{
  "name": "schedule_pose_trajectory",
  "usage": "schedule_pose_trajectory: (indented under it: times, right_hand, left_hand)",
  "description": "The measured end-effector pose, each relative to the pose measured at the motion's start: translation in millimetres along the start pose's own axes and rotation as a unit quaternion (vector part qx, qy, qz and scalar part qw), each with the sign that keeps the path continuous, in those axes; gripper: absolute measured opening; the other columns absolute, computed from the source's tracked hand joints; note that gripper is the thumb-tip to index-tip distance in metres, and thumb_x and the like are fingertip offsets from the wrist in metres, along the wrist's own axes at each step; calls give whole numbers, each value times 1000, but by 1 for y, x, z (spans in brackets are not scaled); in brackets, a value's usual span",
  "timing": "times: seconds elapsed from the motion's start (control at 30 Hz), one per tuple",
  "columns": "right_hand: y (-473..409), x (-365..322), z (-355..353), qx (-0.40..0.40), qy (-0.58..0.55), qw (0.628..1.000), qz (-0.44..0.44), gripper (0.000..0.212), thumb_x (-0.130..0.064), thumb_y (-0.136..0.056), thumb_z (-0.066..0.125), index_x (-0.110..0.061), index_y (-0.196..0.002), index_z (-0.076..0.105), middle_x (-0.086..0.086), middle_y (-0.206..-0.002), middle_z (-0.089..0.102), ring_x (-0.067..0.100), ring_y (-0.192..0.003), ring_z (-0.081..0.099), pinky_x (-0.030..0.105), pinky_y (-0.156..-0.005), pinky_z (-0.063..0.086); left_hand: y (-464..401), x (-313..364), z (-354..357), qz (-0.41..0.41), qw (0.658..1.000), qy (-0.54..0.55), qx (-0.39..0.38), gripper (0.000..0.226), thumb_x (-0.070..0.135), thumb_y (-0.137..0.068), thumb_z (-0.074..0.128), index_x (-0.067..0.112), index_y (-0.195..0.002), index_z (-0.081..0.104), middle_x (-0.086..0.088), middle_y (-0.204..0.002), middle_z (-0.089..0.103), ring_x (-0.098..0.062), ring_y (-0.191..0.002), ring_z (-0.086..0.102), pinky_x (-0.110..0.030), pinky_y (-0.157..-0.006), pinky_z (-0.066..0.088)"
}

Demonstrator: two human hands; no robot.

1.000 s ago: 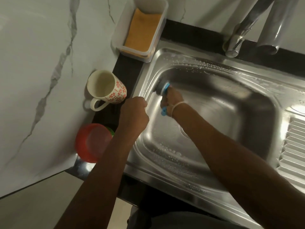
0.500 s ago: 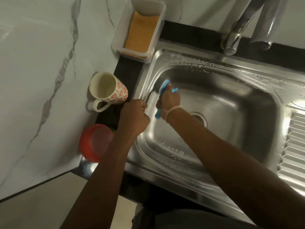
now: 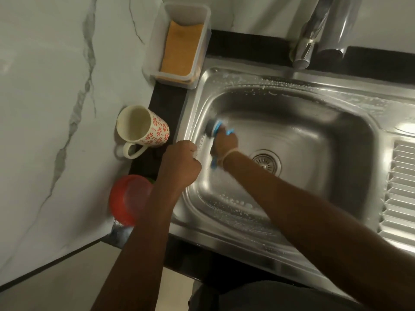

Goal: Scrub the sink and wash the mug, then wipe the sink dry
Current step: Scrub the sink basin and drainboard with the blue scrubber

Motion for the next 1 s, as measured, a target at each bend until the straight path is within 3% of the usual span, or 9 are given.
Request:
schedule_pose_trajectory:
  times: [0.17,0.23,0.37,0.47,0.63,0.7,0.8,0.87,1.0]
  right_hand:
    - [22,114,-7,-126,319,939,17,42,-37,-103,44,-4,-128,51,10,-106,48,13,-73,42,24,-61,34]
    - [-1,74,-3,-96,251,963,6,47,-29,-102,47,3,-136,47,12,-108,51,16,-85,44,27,-63,36]
    - [-32,-16,2,6,-97,995,32,51,-39,-99,54,-12,-140,42,10,-84,55,19,-52,46,29,-56,48]
    - [-28,-9,-3,-23,102,994,23,55,-45,-102,45,-1,-133,51,12,-86,54,21,-58,48,22,-51,49]
    - [25,75,-4,-210,535,814,-81,47,-36,-102,48,-1,-133,54,17,-128,59,34,-111,59,28,-82,40]
    - [40,91,-19,-258,607,746,-97,47,-46,-100,50,-7,-124,58,15,-121,62,25,-93,64,24,-74,44]
    - [46,87,-67,-296,642,705,-50,47,-52,-99,49,-8,-97,62,10,-86,67,15,-47,51,21,-41,39]
    - [52,86,-86,-307,617,724,-16,43,-51,-98,52,-9,-90,61,7,-70,60,15,-41,46,20,-38,37]
    - [67,84,-22,-311,431,846,-49,36,-46,-100,52,-14,-83,54,7,-63,53,20,-49,47,27,-47,40]
  left_hand:
    - [-5,-3,1,-15,1000,18,-6,48,-3,-80,63,10,-126,60,-5,-123,64,-18,-111,60,-33,-96,51]
    - [-8,-2,2,-7,1000,12,-6,46,-2,-79,63,11,-123,61,-5,-120,65,-17,-110,61,-33,-95,52]
    - [-9,-5,4,2,1000,15,-9,47,-2,-79,61,11,-124,61,-3,-121,64,-16,-110,61,-31,-94,52]
    - [-9,-10,5,1,999,34,-9,47,-2,-77,59,12,-122,62,-3,-119,65,-15,-108,62,-33,-93,53]
    - [-14,-12,2,-3,999,39,-15,47,-3,-74,60,14,-118,65,0,-113,68,-13,-101,65,-29,-86,56]
    - [-13,-11,3,-2,999,36,-24,48,-3,-75,59,13,-121,64,-1,-116,68,-13,-103,64,-28,-87,55]
    - [-10,-13,5,-4,999,44,-30,50,-2,-76,58,13,-124,62,-1,-120,66,-14,-108,63,-31,-92,54]
    - [-8,-14,6,0,999,46,-28,52,-2,-75,58,13,-125,61,-1,-121,65,-14,-110,62,-32,-94,53]
    - [-7,-13,7,9,999,34,-21,52,-2,-75,56,12,-124,62,-2,-121,65,-14,-109,62,-31,-93,53]
Point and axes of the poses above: each hand's wrist, its own y-axis away from the middle knuckle, its own z-axis out of the palm, x = y × z, the point moved 10 cm from there along -y, towards the middle knuckle
